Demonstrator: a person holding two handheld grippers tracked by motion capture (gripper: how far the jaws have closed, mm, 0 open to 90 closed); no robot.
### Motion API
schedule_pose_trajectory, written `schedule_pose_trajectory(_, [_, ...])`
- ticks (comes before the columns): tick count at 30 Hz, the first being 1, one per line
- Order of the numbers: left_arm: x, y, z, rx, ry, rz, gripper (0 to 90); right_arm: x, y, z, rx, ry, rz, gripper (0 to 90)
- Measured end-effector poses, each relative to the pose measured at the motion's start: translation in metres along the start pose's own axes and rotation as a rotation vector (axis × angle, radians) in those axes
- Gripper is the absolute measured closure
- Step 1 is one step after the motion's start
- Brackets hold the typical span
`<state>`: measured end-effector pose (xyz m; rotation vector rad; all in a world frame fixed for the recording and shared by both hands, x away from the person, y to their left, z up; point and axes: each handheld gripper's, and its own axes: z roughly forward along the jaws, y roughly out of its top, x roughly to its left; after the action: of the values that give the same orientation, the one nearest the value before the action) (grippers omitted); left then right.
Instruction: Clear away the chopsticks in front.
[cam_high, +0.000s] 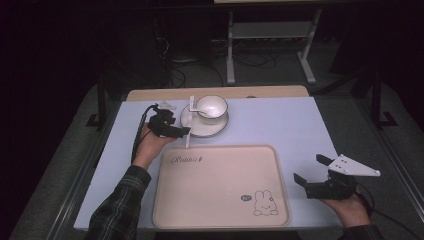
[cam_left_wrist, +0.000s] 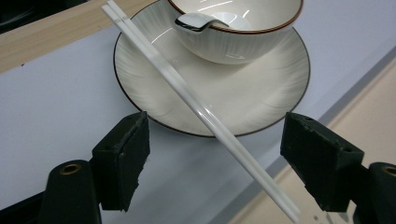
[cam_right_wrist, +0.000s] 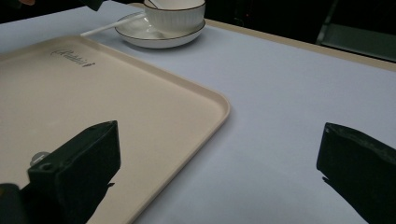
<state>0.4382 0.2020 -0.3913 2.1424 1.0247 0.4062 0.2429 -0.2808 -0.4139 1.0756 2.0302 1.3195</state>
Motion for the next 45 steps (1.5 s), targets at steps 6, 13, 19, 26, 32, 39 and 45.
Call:
schedule_pose_trajectory(6, [0.002, 0.008, 0.018, 0.037, 0.021, 0.007, 29.3, 0.000, 0.000, 0.000, 0.000, 0.003, 0.002, 0.0])
schedule_pose_trajectory(13, [0.006, 0.017, 0.037, 0.062, 0.036, 0.003, 37.5, 0.000, 0.000, 0.000, -0.004, 0.008, 0.005, 0.0])
schedule_pose_trajectory(19, [0.010, 0.018, 0.052, 0.081, 0.047, 0.000, 44.5, -0.001, 0.000, -0.001, -0.008, 0.007, 0.009, 0.0])
schedule_pose_trajectory(26, [0.008, 0.022, 0.065, 0.108, 0.073, 0.008, 51.7, -0.001, 0.000, -0.001, -0.014, 0.006, 0.015, 0.0])
schedule_pose_trajectory(32, [0.008, 0.021, 0.073, 0.125, 0.097, 0.001, 56.8, -0.001, 0.000, -0.002, -0.018, 0.008, 0.016, 0.0])
schedule_pose_trajectory(39, [0.011, 0.024, 0.077, 0.121, 0.112, -0.008, 61.2, -0.001, 0.000, -0.002, -0.017, 0.011, 0.018, 0.0])
schedule_pose_trajectory(45, [0.017, 0.030, 0.080, 0.124, 0.124, -0.016, 67.0, -0.002, 0.000, -0.002, -0.017, 0.011, 0.021, 0.0])
